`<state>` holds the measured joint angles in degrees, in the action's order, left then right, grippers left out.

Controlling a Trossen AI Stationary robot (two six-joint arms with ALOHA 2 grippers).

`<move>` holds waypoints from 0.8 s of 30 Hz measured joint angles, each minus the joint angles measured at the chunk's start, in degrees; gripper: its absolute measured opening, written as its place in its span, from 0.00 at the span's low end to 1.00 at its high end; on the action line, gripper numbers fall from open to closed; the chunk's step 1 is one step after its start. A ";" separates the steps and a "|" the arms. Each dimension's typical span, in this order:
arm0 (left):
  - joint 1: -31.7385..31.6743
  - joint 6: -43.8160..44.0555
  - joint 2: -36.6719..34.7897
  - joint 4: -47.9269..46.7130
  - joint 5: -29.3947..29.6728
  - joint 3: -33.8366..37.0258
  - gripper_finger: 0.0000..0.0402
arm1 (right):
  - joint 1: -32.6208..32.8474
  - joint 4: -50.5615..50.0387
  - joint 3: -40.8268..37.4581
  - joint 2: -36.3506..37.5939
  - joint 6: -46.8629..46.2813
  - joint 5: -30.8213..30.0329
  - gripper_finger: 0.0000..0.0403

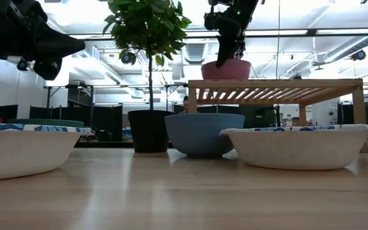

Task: Place and stack bowls onto a shelf
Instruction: Put the pink bowl on the shelf

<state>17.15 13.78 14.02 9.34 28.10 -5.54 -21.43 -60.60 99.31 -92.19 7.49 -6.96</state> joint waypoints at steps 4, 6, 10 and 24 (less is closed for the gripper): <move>0.00 0.00 0.00 -0.02 0.00 0.00 0.00 | 0.00 0.02 0.00 -0.09 -0.10 -0.07 0.03; 0.00 0.01 0.00 0.00 0.00 0.00 0.00 | 0.00 0.07 0.00 -0.22 -0.07 -0.09 0.04; 0.00 0.00 0.00 0.00 0.00 0.00 0.00 | 0.00 0.07 0.00 -0.27 -0.63 -0.09 0.12; 0.00 0.01 0.00 0.02 0.00 0.00 0.00 | 0.02 -0.22 1.08 2.05 -4.48 -0.58 0.40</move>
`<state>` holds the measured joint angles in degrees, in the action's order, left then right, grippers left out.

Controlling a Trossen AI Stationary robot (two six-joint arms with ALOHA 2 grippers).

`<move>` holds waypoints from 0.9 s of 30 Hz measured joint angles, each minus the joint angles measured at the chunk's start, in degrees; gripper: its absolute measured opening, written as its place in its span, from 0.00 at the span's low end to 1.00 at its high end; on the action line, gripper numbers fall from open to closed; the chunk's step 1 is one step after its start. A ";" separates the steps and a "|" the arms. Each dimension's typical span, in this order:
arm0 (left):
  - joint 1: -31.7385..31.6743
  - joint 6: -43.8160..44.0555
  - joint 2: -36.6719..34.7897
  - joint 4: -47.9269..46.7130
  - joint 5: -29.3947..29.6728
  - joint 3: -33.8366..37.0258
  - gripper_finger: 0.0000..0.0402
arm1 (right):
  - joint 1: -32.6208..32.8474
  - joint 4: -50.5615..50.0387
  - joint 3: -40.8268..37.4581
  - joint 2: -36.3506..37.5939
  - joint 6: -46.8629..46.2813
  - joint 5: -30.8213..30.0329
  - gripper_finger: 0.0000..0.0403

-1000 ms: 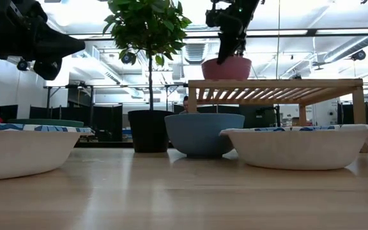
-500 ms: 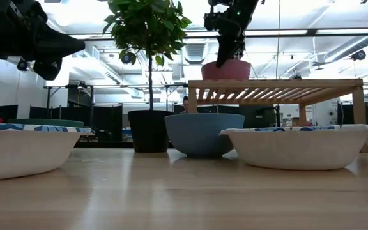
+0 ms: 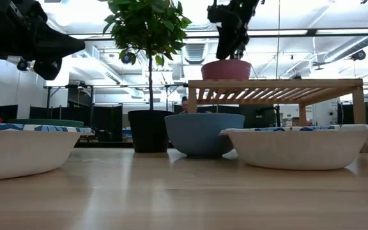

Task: Place and stack bowls onto a shelf
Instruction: Put the pink bowl on the shelf, then put the white patterned bowl on the shelf

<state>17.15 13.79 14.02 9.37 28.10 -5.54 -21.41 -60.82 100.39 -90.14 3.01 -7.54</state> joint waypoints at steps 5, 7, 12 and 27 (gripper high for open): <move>0.00 0.00 0.00 0.02 0.00 0.00 0.00 | 0.67 -0.58 2.05 1.86 -4.40 0.07 0.41; 0.00 -0.01 0.00 0.04 0.00 0.00 0.00 | 1.98 -0.57 2.56 3.01 -6.33 0.64 0.41; 0.00 -0.01 0.00 0.06 0.02 0.00 0.00 | 8.06 -0.52 3.05 5.04 -15.93 4.60 0.37; 0.00 0.01 0.04 0.00 0.00 0.00 0.00 | 34.05 -2.19 1.56 -3.05 -54.08 13.57 0.34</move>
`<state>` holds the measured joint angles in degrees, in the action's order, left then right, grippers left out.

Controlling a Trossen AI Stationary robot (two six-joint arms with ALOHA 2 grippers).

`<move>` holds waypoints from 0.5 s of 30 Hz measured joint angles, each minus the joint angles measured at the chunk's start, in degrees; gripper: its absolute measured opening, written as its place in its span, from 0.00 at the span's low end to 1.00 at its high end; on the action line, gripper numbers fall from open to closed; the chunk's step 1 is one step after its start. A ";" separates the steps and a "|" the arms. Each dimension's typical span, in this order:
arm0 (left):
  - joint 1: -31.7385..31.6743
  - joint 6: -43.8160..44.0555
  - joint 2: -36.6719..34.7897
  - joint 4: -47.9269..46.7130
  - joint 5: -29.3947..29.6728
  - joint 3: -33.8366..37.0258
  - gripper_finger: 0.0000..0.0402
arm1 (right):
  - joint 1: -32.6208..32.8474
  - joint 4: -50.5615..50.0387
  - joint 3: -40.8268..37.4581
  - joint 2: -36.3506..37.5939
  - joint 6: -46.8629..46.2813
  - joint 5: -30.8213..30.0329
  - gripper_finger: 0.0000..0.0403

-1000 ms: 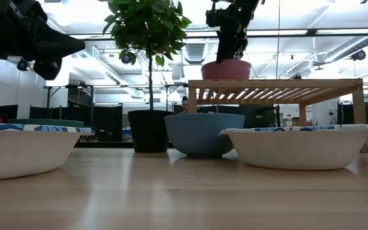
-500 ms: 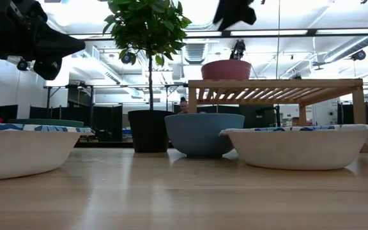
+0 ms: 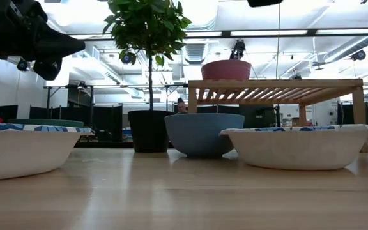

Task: Place and stack bowls onto a shelf
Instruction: Put the white patterned bowl on the shelf

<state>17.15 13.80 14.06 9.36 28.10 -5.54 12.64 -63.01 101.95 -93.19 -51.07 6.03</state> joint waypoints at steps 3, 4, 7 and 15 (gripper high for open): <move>0.00 0.00 0.05 -0.01 0.00 0.00 0.00 | 2.44 -0.17 -0.04 -4.74 -2.89 0.03 0.34; 0.00 0.00 0.05 -0.09 0.00 0.00 0.00 | 2.99 -0.18 -0.08 -6.39 -3.13 0.39 0.34; 0.00 0.00 0.05 -0.10 -0.02 0.00 0.00 | 4.04 -0.36 -0.11 -11.55 -4.28 2.07 0.34; 0.00 0.00 0.13 -0.25 -0.08 0.00 0.00 | 3.96 -3.31 -0.13 -23.48 -9.17 6.21 0.34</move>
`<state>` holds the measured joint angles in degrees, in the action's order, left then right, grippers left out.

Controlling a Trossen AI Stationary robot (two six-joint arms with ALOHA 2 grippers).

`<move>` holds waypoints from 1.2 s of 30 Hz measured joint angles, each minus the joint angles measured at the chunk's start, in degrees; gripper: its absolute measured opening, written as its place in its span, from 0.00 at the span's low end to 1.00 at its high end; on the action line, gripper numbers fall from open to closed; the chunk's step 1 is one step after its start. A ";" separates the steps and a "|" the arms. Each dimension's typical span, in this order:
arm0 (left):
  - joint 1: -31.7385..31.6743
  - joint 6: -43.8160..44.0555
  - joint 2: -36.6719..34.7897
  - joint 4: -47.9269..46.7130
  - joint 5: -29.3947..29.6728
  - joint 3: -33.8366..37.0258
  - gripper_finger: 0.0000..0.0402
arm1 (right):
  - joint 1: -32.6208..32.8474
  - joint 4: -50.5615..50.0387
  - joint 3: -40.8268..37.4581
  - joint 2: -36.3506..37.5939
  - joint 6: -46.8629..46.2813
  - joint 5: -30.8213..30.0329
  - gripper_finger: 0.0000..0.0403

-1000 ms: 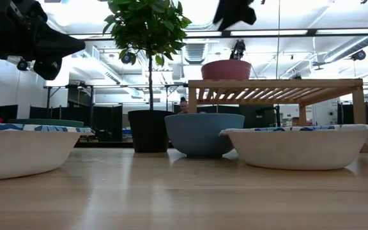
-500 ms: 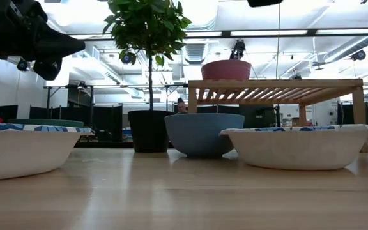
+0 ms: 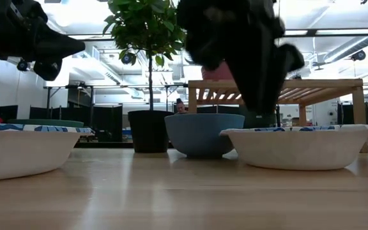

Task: Place and stack bowls onto a shelf
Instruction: Put the white patterned bowl on the shelf

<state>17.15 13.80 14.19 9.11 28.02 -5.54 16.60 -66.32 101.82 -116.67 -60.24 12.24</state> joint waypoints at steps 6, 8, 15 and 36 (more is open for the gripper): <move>0.00 0.02 1.12 -0.37 -0.03 0.00 0.00 | 0.04 0.60 0.02 -2.90 1.74 2.84 0.34; 0.01 0.02 1.55 -0.37 -0.02 0.00 0.00 | 0.02 0.61 0.02 -2.93 1.77 2.77 0.34; 0.00 0.02 2.80 -0.34 0.03 0.00 0.00 | 0.26 0.97 0.02 -2.92 1.72 -0.73 0.34; 0.02 0.26 3.15 0.05 1.41 0.00 0.00 | 0.74 4.28 -0.09 -4.97 -2.17 -2.37 0.20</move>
<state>17.17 14.06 17.34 9.17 29.43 -5.54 17.34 -62.04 101.73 -121.64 -62.41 9.87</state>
